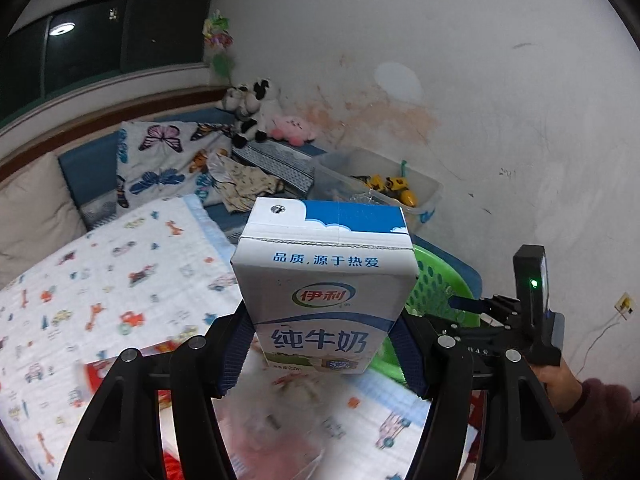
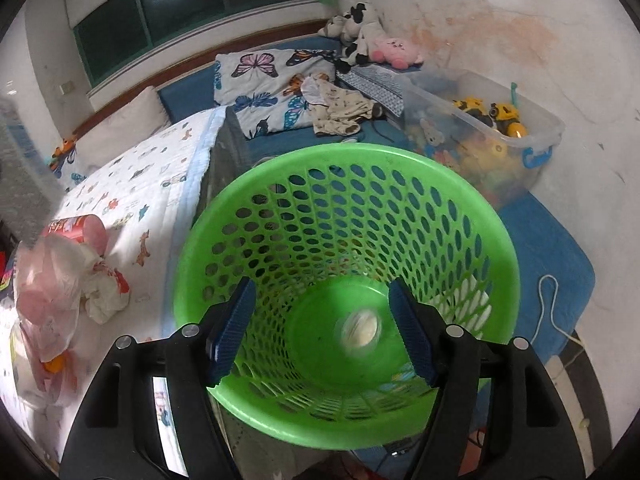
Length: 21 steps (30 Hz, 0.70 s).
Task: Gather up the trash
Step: 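Carry the milk carton with left tool while right tool drops the tub into the green basket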
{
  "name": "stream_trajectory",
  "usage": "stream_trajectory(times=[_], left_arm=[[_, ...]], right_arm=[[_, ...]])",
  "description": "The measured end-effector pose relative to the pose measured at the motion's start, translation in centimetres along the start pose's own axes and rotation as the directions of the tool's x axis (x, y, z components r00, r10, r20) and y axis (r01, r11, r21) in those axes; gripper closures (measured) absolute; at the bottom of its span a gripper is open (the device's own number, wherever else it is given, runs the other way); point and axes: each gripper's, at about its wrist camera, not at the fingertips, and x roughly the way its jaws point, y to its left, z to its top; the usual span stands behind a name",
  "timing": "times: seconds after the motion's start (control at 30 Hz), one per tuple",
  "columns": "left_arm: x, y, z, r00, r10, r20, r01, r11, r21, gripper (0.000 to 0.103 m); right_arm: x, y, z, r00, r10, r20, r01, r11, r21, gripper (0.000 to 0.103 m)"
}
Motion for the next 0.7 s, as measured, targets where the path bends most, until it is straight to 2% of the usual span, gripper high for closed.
stream_trajectory(times=[0.27, 0.7], left_arm=[[4.8, -2.9, 0.6, 0.997, -0.033, -0.072, 0.034, 0.999, 0.021, 0.042], [11.1, -8.2, 0.5, 0.981, -0.063, -0.186, 0.074, 0.996, 0.049, 0.040]], right_arm=[[-2.6, -1.4, -2.0, 0.999, -0.018, 0.028, 0.018, 0.999, 0.027, 0.027], [-5.3, -2.1, -5.7, 0.999, -0.023, 0.044, 0.022, 0.999, 0.044, 0.024]])
